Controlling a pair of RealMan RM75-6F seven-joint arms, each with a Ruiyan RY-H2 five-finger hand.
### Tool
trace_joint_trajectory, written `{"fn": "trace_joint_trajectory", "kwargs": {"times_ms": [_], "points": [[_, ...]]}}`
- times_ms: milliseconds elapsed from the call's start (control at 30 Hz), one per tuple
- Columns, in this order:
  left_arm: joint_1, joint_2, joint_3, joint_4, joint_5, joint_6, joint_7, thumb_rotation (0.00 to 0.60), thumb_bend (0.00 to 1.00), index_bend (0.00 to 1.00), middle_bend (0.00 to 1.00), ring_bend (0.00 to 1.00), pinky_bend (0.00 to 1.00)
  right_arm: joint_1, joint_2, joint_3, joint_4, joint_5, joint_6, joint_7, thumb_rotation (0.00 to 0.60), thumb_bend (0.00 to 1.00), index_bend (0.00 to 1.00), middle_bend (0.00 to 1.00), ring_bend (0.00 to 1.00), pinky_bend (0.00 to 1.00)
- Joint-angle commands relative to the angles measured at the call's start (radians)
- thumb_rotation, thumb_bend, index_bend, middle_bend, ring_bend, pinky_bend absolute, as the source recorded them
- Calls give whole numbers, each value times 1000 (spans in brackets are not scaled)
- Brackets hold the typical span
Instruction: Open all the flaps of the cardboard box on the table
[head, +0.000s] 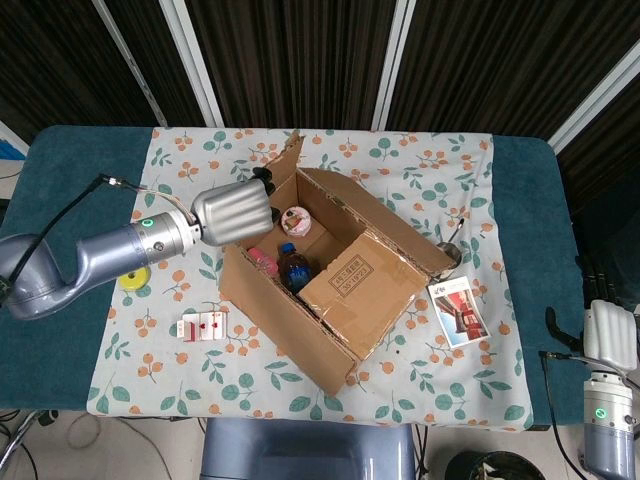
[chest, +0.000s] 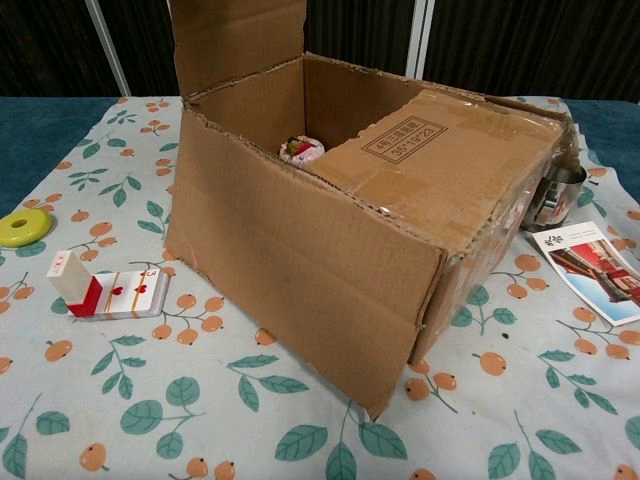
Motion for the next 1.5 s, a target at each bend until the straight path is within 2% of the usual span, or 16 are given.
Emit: {"fn": "trace_joint_trajectory", "kwargs": {"times_ms": [33,333,600,700,767,800,900,933,1067,1167,1267,1500], "points": [[21,26,4,4,-16,-1,11,600,837,418,662,391,349,-1,0,1,-1,0,-1,0,600,465,71,62,105,252],[124,94,34,13,-72,-17,66,600,837,413,654,391,350,-5,5,6,-5,1,-6,-2,600,465,70,62,105,252],[239,133,18,-13,-150,60,113,600,831,402,639,385,350,-7,7,8,-10,2,-15,-1,600,465,71,62,105,252],[311,135,-1,-34,-215,130,120,600,803,388,626,376,345,-7,8,8,-11,-4,-15,-5,600,465,70,62,105,252],[355,127,-12,-51,-256,180,119,600,738,366,603,358,328,-7,9,9,-12,-6,-14,-7,600,465,71,62,105,252],[385,119,-19,-65,-283,214,120,600,675,344,580,339,312,-7,10,9,-13,-8,-13,-8,600,466,70,62,105,252],[475,84,-34,-115,-359,326,127,600,497,280,485,266,249,-6,13,12,-15,-14,-9,-15,600,465,70,62,105,252],[545,56,-34,-160,-411,404,117,600,444,255,443,237,218,-4,16,13,-19,-21,-6,-21,600,465,70,62,105,252],[712,-29,-19,-251,-509,590,142,600,317,144,276,133,101,4,26,17,-39,-27,-7,-53,600,465,70,62,105,252],[803,-85,-3,-273,-543,676,129,600,274,96,173,98,69,13,35,21,-58,-28,-14,-78,600,466,70,62,105,252],[851,-121,6,-256,-540,730,126,600,256,61,89,67,58,24,45,24,-73,-29,-25,-99,600,465,70,62,105,252],[963,-213,25,-197,-535,844,81,600,255,37,67,51,45,60,69,39,-126,-48,-50,-148,600,466,70,62,105,253]]}}
